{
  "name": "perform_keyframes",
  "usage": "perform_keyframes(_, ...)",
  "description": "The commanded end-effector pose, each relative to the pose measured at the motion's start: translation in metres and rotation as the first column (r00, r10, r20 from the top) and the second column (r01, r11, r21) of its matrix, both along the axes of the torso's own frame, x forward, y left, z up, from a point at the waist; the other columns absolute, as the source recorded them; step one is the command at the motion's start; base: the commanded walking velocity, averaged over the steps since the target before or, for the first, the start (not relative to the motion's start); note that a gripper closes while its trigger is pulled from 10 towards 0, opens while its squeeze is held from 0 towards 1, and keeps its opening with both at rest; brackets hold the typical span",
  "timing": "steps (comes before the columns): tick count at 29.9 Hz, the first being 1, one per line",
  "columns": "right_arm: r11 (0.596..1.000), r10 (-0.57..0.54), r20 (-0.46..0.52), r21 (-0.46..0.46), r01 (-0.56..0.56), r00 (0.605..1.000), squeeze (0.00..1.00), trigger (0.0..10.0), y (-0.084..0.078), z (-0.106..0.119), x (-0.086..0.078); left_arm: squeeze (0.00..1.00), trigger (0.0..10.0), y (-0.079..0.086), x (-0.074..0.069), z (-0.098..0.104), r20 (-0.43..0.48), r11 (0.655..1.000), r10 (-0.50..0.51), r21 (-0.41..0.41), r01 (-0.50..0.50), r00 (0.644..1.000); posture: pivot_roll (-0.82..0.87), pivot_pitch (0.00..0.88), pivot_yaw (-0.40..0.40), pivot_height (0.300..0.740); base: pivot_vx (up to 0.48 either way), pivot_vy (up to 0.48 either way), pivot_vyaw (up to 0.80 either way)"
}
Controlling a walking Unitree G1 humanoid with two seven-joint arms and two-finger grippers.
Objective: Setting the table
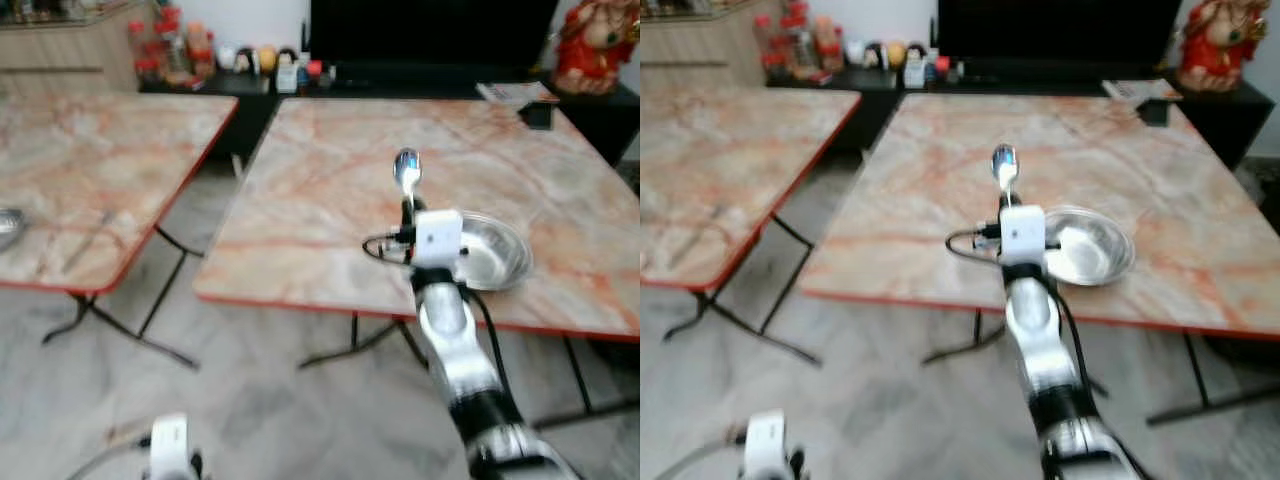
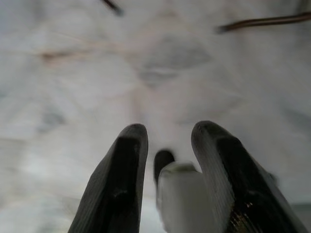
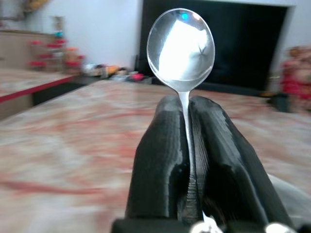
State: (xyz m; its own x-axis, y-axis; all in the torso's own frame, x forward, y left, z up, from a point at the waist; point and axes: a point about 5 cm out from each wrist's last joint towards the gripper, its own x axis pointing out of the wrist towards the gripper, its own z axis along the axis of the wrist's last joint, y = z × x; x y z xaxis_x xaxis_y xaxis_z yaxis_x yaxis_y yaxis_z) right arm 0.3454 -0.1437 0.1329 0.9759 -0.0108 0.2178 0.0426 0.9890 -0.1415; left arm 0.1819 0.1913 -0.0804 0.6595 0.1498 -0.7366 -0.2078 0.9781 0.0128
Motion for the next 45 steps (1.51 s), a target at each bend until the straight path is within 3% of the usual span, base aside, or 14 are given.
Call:
perform_keyframes(1,1.0,0.007,0.033,0.013,-0.008,0.999,0.0,10.0,0.007,0.008,0.002,0.0,10.0,0.011,0.0,0.001,-0.001,1.0,0.015,0.024,-0.015,1.0,-0.05,0.0,0.017,0.732,0.0,-0.382,0.0)
perform_keyframes(16,1.0,-0.025,0.02,0.018,0.025,0.999,0.0,10.0,0.002,0.003,0.0,0.0,10.0,0.01,-0.002,0.001,-0.003,1.0,0.012,0.022,-0.012,1.0,-0.06,0.0,0.016,0.732,0.0,-0.373,0.0)
perform_keyframes(30,1.0,-0.008,0.007,0.022,0.008,1.0,0.0,10.0,0.008,0.002,0.0,0.0,10.0,0.014,0.003,0.004,0.015,0.999,0.045,0.023,-0.045,0.999,-0.06,0.0,0.017,0.732,0.0,0.0,0.0)
perform_keyframes(45,0.999,0.042,-0.018,-0.003,-0.042,0.999,0.0,10.0,0.017,-0.005,-0.002,0.0,10.0,0.018,0.004,0.005,0.018,0.998,0.05,0.036,-0.05,0.999,-0.05,0.0,0.024,0.732,0.29,0.0,0.0)
